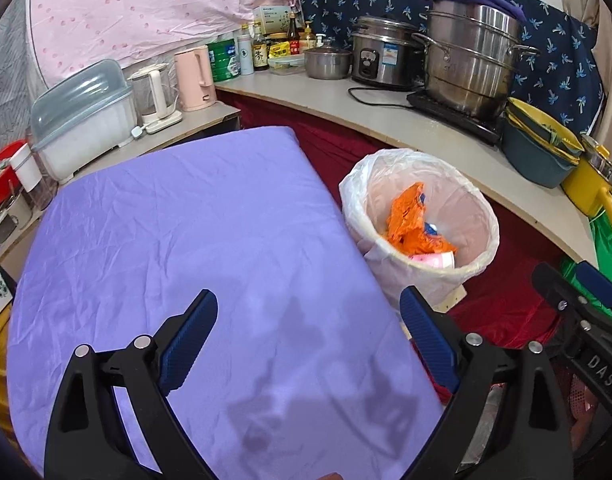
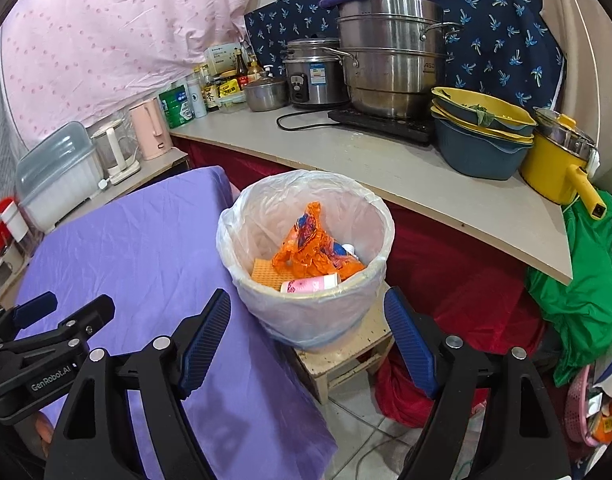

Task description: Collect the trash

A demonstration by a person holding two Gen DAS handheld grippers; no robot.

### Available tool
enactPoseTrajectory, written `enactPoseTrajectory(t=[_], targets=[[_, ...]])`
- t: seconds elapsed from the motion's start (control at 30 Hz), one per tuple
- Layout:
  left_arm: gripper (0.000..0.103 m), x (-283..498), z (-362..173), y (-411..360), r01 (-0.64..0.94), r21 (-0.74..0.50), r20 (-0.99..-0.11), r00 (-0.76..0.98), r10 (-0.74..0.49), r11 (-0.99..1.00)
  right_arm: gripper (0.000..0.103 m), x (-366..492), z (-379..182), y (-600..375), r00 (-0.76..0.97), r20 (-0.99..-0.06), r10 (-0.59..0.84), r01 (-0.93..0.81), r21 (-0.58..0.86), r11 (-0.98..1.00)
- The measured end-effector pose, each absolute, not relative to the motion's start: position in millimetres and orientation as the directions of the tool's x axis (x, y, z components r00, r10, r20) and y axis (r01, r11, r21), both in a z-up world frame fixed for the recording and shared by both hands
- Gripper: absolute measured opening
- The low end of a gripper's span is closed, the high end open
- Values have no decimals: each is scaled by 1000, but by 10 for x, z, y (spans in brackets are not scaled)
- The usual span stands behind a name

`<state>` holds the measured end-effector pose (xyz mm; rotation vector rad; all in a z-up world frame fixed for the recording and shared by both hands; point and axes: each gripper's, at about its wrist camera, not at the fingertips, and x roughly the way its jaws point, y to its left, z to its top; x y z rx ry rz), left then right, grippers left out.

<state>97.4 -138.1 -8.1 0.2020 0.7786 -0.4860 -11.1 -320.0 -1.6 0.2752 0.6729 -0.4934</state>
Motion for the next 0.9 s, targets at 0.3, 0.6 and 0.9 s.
enactPoseTrajectory(t=[0.3, 0.6, 0.9], targets=[[88, 870, -31, -1271, 512, 48, -718, 615, -327, 858, 81, -223, 67, -3017, 643, -660, -389, 555, 51, 830], [90, 958, 24, -1254, 495, 16, -727, 602, -330, 869, 84, -232, 57, -3004, 629, -663, -407, 572, 40, 819], [91, 970, -12, -1292, 485, 18, -732, 601, -319, 874, 90, -211, -10, -3060, 634, -670, -386, 565, 61, 823]])
